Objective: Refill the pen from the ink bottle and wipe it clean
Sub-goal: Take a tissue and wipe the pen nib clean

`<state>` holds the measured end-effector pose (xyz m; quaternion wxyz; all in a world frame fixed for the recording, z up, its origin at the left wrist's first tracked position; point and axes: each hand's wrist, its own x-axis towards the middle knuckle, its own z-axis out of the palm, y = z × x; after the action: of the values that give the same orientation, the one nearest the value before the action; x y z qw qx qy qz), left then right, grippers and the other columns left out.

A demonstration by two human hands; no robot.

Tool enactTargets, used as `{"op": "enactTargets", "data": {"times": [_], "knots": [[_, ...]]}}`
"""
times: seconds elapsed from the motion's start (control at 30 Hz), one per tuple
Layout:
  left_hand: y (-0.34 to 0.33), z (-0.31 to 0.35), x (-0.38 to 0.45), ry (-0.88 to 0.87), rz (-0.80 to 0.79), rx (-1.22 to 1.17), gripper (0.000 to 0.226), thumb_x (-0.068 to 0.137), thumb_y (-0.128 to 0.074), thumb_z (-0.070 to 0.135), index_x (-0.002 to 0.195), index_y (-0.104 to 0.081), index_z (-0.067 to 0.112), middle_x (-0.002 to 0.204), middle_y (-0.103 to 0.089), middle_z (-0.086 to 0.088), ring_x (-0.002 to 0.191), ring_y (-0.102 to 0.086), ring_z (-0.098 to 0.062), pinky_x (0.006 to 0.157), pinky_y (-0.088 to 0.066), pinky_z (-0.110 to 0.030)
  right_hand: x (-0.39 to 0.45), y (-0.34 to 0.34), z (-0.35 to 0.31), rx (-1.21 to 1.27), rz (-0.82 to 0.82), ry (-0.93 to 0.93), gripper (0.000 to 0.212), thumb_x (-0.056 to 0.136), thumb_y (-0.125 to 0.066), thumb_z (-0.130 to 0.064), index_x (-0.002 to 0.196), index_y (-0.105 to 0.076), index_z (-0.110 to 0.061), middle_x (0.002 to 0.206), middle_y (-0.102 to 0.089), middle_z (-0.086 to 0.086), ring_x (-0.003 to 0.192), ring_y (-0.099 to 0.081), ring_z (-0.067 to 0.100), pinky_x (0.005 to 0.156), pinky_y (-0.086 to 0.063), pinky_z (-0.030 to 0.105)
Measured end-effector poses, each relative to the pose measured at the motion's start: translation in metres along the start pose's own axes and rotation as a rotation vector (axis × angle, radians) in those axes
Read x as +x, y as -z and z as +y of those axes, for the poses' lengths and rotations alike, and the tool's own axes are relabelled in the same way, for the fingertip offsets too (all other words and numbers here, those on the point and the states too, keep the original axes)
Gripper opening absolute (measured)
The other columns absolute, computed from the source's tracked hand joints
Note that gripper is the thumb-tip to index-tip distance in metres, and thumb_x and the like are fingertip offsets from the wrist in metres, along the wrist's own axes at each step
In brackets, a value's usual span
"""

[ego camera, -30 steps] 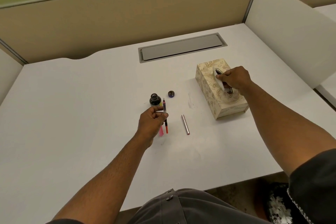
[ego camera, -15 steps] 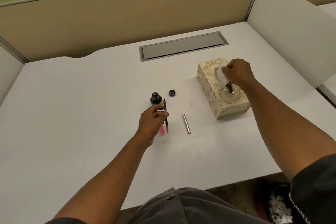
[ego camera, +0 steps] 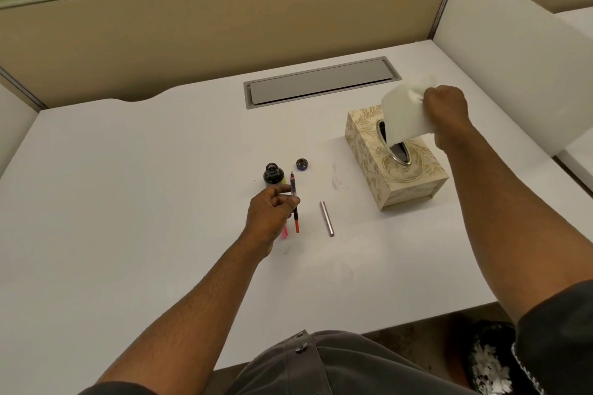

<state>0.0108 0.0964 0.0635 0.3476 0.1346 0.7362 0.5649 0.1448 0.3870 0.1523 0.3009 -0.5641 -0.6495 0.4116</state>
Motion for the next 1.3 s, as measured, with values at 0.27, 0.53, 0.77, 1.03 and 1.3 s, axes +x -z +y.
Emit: {"op": "enactTargets", "data": {"times": [0.27, 0.53, 0.77, 1.03, 1.3], "knots": [[0.000, 0.005, -0.003, -0.021, -0.003, -0.020, 0.027, 0.085, -0.068, 0.008, 0.109, -0.062, 0.019, 0.091, -0.071, -0.005, 0.086, -0.065, -0.015, 0.081, -0.053, -0.031, -0.025, -0.026, 0.010, 0.270, -0.233, -0.083, 0.040, 0.089, -0.065, -0.041, 0.104, -0.058, -0.004, 0.097, -0.064, 0.011, 0.082, -0.064, 0.024, 0.051, -0.055, 0.029], [0.004, 0.009, -0.007, -0.054, 0.004, -0.035, 0.026, 0.085, -0.069, 0.009, 0.107, -0.062, 0.020, 0.099, -0.072, -0.012, 0.089, -0.067, -0.016, 0.082, -0.054, -0.031, -0.050, -0.058, 0.016, 0.279, -0.638, -0.063, 0.034, 0.089, -0.061, -0.002, 0.122, -0.059, -0.005, 0.108, -0.065, 0.013, 0.097, -0.063, 0.028, 0.076, -0.054, 0.037], [0.005, 0.011, -0.009, -0.070, 0.003, -0.065, 0.026, 0.085, -0.069, 0.008, 0.107, -0.063, 0.020, 0.101, -0.071, -0.015, 0.086, -0.065, -0.015, 0.081, -0.055, -0.031, -0.085, -0.093, 0.030, 0.308, -0.598, -0.058, 0.028, 0.086, -0.049, 0.014, 0.092, -0.070, -0.004, 0.086, -0.067, 0.007, 0.078, -0.060, 0.017, 0.062, -0.048, 0.024], [0.012, 0.008, -0.011, -0.065, 0.020, -0.073, 0.030, 0.085, -0.069, 0.009, 0.114, -0.063, 0.015, 0.091, -0.071, -0.006, 0.085, -0.066, -0.014, 0.082, -0.053, -0.031, -0.097, -0.099, 0.035, 0.618, -0.789, -0.369, 0.027, 0.090, -0.066, -0.032, 0.090, -0.075, -0.006, 0.097, -0.076, 0.007, 0.093, -0.070, 0.021, 0.091, -0.053, 0.034], [0.011, 0.012, -0.012, -0.076, 0.011, -0.075, 0.032, 0.085, -0.069, 0.009, 0.116, -0.062, 0.013, 0.091, -0.071, -0.006, 0.084, -0.065, -0.013, 0.076, -0.053, -0.027, -0.105, -0.109, 0.044, 0.393, -0.641, -0.245, 0.032, 0.083, -0.059, 0.012, 0.099, -0.071, -0.014, 0.111, -0.068, 0.010, 0.096, -0.063, 0.023, 0.076, -0.056, 0.036]]}}
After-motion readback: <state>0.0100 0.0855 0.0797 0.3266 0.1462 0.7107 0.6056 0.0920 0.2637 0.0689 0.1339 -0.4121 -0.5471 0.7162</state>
